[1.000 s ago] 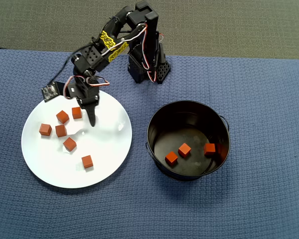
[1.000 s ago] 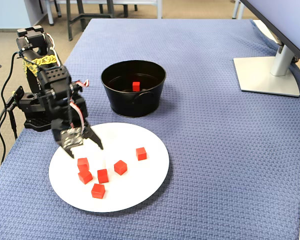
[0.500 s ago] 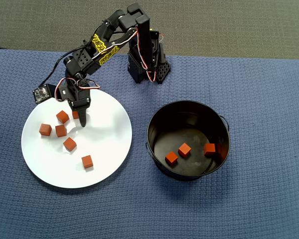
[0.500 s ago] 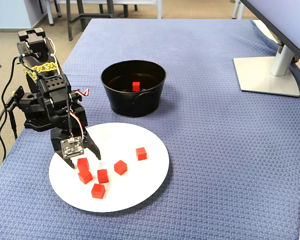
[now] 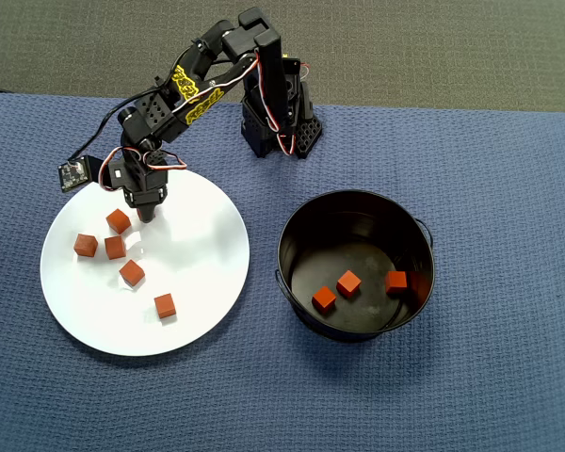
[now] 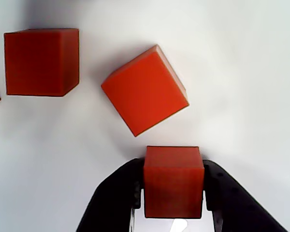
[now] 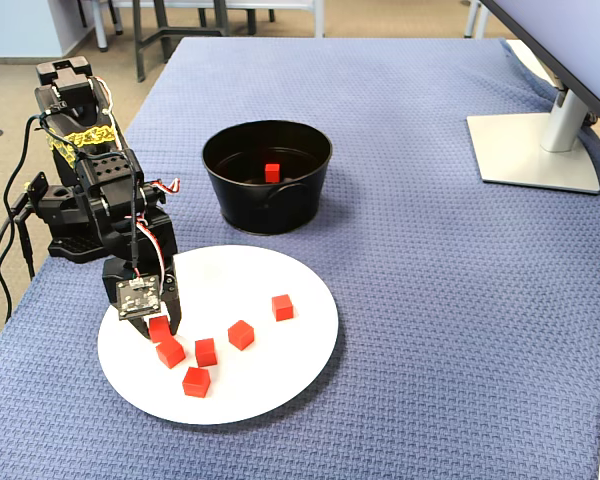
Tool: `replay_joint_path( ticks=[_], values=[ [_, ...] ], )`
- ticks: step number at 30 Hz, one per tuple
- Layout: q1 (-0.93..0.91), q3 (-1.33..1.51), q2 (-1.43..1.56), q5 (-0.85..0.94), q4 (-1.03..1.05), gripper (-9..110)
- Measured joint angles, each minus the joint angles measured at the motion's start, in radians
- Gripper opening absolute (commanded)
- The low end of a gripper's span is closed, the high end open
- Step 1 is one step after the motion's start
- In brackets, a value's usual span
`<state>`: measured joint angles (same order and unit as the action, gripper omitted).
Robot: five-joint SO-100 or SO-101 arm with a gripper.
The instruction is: Pick up the red cubes from the white plate and place them in the black recipient
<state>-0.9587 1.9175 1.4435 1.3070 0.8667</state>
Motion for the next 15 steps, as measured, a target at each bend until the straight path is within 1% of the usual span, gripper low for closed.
replay_joint_path(
  ticks=[4, 8, 11, 15],
  values=[
    [0.020, 0.023, 0.101, -0.091, 0.000, 0],
    [0.091, 0.094, 0.328, -0.233, 0.034, 0],
    [0.192, 0.101, 0.517, -0.362, 0.132, 0],
    [0.400, 0.044, 0.713, -0.558, 0.316, 0]
  ],
)
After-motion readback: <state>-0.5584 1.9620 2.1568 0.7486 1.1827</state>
